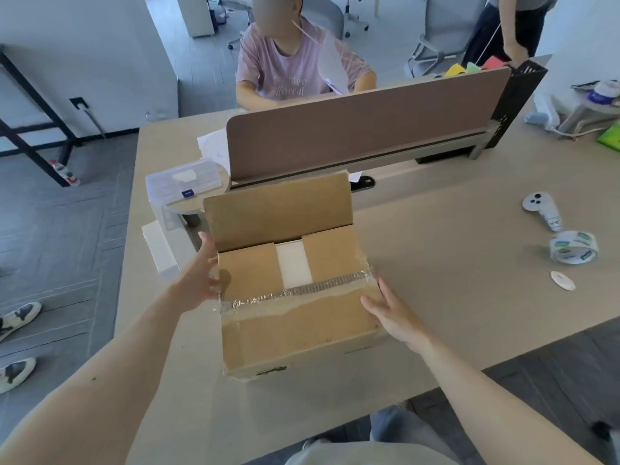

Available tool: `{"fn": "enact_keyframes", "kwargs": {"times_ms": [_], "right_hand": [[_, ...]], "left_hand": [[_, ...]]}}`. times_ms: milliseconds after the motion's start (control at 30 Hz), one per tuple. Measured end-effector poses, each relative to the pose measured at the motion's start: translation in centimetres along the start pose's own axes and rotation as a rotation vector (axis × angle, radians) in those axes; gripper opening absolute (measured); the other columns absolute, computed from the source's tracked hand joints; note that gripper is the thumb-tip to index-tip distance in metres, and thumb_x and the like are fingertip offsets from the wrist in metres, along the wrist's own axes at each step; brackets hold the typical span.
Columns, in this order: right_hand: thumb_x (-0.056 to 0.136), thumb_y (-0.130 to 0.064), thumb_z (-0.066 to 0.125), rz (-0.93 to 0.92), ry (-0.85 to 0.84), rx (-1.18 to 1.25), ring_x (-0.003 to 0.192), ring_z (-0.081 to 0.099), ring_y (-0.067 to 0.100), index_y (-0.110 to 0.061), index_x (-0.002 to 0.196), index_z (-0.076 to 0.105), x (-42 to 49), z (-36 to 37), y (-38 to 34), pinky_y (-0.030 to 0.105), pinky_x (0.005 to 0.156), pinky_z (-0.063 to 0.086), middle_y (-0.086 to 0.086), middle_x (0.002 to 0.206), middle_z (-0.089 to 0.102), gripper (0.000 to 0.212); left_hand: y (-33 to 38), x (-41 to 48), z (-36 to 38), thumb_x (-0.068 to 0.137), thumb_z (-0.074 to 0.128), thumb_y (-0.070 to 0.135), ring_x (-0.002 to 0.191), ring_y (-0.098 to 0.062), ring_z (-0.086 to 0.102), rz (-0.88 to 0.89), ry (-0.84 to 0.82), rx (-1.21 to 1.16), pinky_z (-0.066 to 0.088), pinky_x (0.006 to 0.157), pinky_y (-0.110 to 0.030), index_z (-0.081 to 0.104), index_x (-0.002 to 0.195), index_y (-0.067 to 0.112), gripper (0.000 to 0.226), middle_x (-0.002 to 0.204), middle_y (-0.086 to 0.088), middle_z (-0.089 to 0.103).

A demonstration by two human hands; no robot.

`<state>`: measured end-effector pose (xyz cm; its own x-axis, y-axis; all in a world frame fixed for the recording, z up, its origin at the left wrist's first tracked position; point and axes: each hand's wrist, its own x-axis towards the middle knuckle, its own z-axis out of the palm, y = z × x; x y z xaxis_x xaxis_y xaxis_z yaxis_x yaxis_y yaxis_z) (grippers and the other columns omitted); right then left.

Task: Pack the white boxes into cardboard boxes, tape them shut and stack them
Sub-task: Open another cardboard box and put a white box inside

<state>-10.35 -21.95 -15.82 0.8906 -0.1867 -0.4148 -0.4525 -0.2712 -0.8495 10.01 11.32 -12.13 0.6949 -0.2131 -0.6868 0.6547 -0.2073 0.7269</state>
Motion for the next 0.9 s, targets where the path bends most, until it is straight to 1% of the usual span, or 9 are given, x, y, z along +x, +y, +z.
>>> {"fn": "enact_keyframes", "kwargs": {"times_ms": [100, 200, 267, 400, 467, 567, 667, 800, 900], "right_hand": [[0.096, -0.049, 0.052, 0.048, 0.058, 0.009, 0.147, 0.020, 0.007, -0.035, 0.155, 0.015, 0.0, -2.1, 0.7, 0.040, 0.121, 0.018, -0.017, 0.160, 0.019, 0.071], [0.098, -0.048, 0.051, 0.111, 0.128, 0.025, 0.146, 0.026, 0.014, -0.033, 0.155, 0.017, -0.4, -4.9, 1.4, 0.034, 0.115, 0.023, -0.012, 0.158, 0.026, 0.069], [0.094, -0.055, 0.052, 0.131, 0.170, 0.036, 0.145, 0.028, 0.017, -0.035, 0.155, 0.017, -0.6, -6.8, 2.2, 0.034, 0.113, 0.026, -0.011, 0.158, 0.028, 0.073], [0.092, -0.053, 0.055, 0.154, 0.221, 0.083, 0.141, 0.036, 0.019, -0.031, 0.155, 0.022, -0.8, -10.4, 3.3, 0.032, 0.111, 0.028, -0.007, 0.154, 0.038, 0.074], [0.091, -0.050, 0.057, 0.130, 0.207, 0.109, 0.137, 0.041, 0.016, -0.027, 0.155, 0.026, -0.7, -12.1, 3.8, 0.031, 0.111, 0.030, -0.005, 0.152, 0.041, 0.074], [0.096, -0.045, 0.055, 0.114, 0.212, 0.074, 0.144, 0.031, 0.016, -0.022, 0.155, 0.022, -0.2, -14.9, 4.8, 0.033, 0.116, 0.023, -0.004, 0.158, 0.031, 0.072], [0.096, -0.048, 0.053, 0.112, 0.216, 0.044, 0.144, 0.030, 0.016, -0.024, 0.156, 0.023, 0.3, -17.9, 6.1, 0.033, 0.117, 0.022, -0.006, 0.158, 0.030, 0.071], [0.091, -0.059, 0.054, 0.110, 0.208, 0.026, 0.142, 0.035, 0.013, -0.029, 0.154, 0.027, 1.2, -22.7, 8.4, 0.040, 0.118, 0.027, -0.009, 0.156, 0.035, 0.074], [0.081, -0.075, 0.054, 0.108, 0.180, 0.036, 0.141, 0.037, 0.009, -0.035, 0.151, 0.031, 1.6, -26.5, 10.0, 0.041, 0.118, 0.029, -0.015, 0.153, 0.038, 0.084]], "left_hand": [[0.1, 0.1, 2.1, 0.076, 0.017, 0.093, 0.060, -0.024, 0.056, 0.026, -0.066, -0.070, 0.050, 0.054, -0.032, 0.063, 0.118, 0.038, 0.083, 0.120, 0.004, 0.059], [0.2, 0.4, 4.9, 0.076, 0.020, 0.091, 0.102, -0.039, 0.067, 0.059, -0.146, -0.055, 0.057, 0.068, -0.043, 0.055, 0.133, 0.045, 0.081, 0.135, 0.010, 0.054], [0.3, 0.8, 7.0, 0.081, 0.027, 0.086, 0.110, -0.040, 0.063, 0.073, -0.180, -0.027, 0.057, 0.069, -0.043, 0.053, 0.136, 0.043, 0.074, 0.137, 0.016, 0.051], [0.0, 0.7, 11.3, 0.096, 0.051, 0.055, 0.089, -0.030, 0.063, 0.149, -0.189, 0.025, 0.054, 0.064, -0.038, 0.060, 0.122, 0.032, 0.036, 0.124, 0.002, 0.056], [-0.4, 1.0, 13.0, 0.089, 0.067, 0.040, 0.082, -0.025, 0.062, 0.181, -0.167, 0.071, 0.052, 0.068, -0.038, 0.061, 0.122, 0.031, 0.035, 0.115, -0.004, 0.058], [-0.7, 1.2, 16.3, 0.089, 0.072, 0.016, 0.069, -0.012, 0.060, 0.249, -0.121, 0.164, 0.050, 0.057, -0.030, 0.062, 0.120, 0.024, 0.033, 0.105, 0.002, 0.057], [-0.6, 1.4, 20.0, 0.084, 0.078, 0.011, 0.074, -0.012, 0.058, 0.295, -0.053, 0.257, 0.048, 0.054, -0.027, 0.060, 0.117, 0.024, 0.039, 0.102, 0.005, 0.058], [0.0, 2.0, 25.3, 0.081, 0.081, 0.009, 0.057, -0.003, 0.052, 0.311, -0.010, 0.311, 0.041, 0.056, -0.026, 0.056, 0.114, 0.025, 0.044, 0.084, 0.004, 0.056], [0.6, 2.5, 29.6, 0.080, 0.082, 0.011, 0.062, -0.010, 0.050, 0.297, 0.025, 0.342, 0.042, 0.061, -0.030, 0.054, 0.113, 0.023, 0.045, 0.083, 0.002, 0.053]]}}
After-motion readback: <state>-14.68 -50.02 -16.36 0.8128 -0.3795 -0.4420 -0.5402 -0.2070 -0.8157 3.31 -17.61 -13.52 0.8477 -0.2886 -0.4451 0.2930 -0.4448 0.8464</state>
